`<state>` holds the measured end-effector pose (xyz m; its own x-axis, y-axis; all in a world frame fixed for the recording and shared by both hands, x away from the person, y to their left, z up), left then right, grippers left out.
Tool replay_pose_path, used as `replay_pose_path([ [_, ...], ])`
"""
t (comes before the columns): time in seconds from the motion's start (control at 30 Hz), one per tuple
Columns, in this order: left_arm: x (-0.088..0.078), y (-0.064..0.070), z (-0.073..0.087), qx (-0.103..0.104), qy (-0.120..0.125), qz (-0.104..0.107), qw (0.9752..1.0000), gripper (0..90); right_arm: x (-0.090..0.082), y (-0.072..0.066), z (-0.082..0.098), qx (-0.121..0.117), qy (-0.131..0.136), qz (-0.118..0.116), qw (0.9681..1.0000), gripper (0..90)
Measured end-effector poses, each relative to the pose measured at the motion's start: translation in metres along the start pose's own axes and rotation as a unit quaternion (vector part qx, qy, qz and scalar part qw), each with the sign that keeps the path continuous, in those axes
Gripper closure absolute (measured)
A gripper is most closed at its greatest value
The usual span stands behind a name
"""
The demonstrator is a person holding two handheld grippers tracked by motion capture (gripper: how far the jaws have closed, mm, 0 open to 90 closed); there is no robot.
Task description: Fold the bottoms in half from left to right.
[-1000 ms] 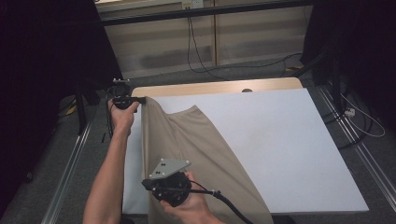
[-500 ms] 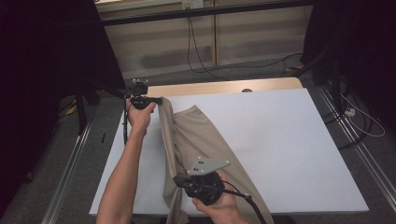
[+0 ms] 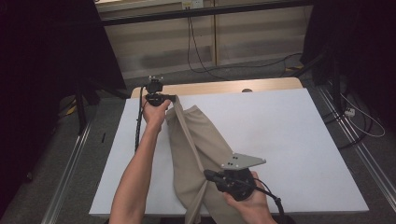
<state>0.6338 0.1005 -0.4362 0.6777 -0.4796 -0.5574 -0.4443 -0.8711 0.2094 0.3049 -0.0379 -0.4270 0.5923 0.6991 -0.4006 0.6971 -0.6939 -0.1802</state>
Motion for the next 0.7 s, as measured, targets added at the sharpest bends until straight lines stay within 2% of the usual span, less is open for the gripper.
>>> replay_pose_path([
  [0.1,0.008,0.005,0.005,0.004,-0.006,-0.001,1.0,84.8,-0.008,0.013,0.003,-0.002,0.003,0.018,0.9998,90.0],
  [0.17,0.014,0.007,0.008,0.006,-0.008,-0.002,0.9999,84.8,-0.014,0.029,0.016,0.014,-0.007,0.031,0.9994,90.0],
  [0.2,0.017,0.009,0.009,0.006,-0.009,-0.001,0.9999,84.8,-0.014,0.029,0.016,0.014,-0.007,0.031,0.9994,90.0],
  [0.37,0.025,0.018,0.01,0.019,-0.018,-0.002,0.9997,84.6,-0.021,0.047,0.03,0.031,-0.016,0.045,0.9984,90.0],
  [0.5,0.029,0.025,0.008,0.022,-0.015,0.003,0.9996,84.5,-0.029,0.052,0.032,0.026,-0.012,0.048,0.9984,90.0],
  [0.57,0.034,0.027,0.01,0.024,-0.022,0.003,0.9995,84.4,-0.03,0.053,0.033,0.024,-0.014,0.049,0.9984,90.0],
  [0.7,0.045,0.031,0.02,0.026,-0.036,0.001,0.999,84.1,-0.032,0.063,0.047,0.035,-0.029,0.061,0.9971,90.0],
])
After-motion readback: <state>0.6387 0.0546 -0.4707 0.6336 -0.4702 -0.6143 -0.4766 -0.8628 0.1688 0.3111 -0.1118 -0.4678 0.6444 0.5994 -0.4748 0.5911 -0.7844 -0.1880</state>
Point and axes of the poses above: each handheld gripper's, and its own axes: x roughly forward along the jaws, z roughly out of its underside, y roughly to its right, the point moved 9 cm from there along x, roughly forward along the jaws, and after that the axes turned 4 degrees about y, right-handed, at the moved point
